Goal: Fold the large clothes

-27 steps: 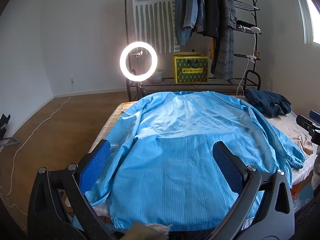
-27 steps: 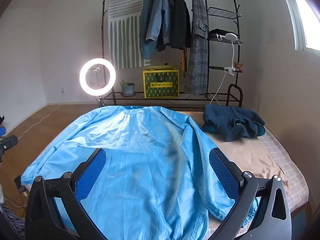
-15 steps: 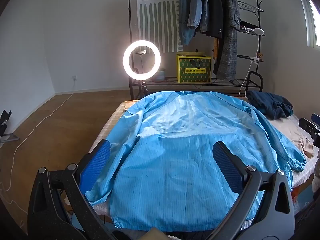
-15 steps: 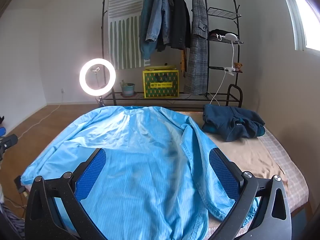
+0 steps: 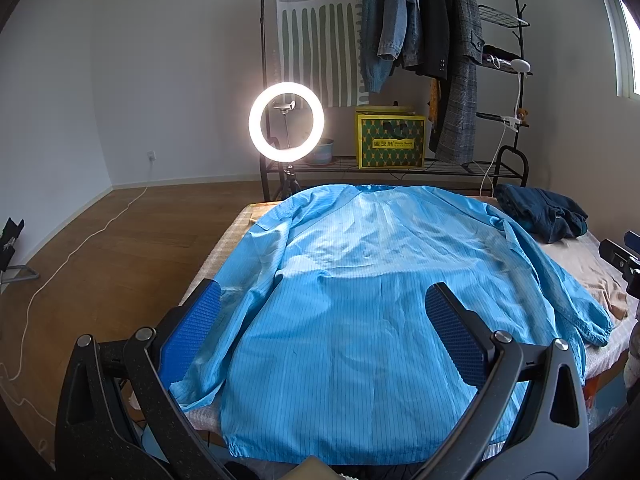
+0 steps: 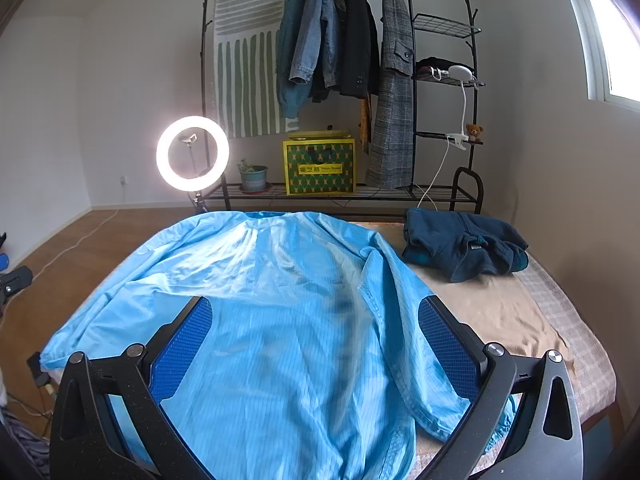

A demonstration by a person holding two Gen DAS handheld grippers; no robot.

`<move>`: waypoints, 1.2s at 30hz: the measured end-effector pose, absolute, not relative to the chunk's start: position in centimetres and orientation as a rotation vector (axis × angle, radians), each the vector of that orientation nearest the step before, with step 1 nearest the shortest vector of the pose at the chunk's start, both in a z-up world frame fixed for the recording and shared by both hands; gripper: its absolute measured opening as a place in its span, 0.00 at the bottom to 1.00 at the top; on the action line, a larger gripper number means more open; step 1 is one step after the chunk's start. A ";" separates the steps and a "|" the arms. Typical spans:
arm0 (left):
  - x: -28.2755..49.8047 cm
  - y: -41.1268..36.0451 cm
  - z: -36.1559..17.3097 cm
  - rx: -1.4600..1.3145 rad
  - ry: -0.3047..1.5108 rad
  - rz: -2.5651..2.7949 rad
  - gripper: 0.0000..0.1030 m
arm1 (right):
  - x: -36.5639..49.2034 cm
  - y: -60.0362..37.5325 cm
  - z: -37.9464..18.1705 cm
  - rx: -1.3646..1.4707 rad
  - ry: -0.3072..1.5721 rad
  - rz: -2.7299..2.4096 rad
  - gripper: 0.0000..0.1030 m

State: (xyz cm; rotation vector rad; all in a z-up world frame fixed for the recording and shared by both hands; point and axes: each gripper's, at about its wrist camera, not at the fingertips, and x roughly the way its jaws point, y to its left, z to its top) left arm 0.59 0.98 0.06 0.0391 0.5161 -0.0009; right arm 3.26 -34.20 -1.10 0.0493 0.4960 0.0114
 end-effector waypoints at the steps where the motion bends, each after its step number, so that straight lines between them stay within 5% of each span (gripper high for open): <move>1: 0.6 0.9 0.1 0.040 0.516 -0.001 1.00 | 3.3 -34.2 -1.1 0.049 0.496 0.011 0.99; 36: 0.5 1.0 0.0 0.038 0.514 -0.003 1.00 | 3.4 -34.2 -1.2 0.043 0.500 0.008 0.99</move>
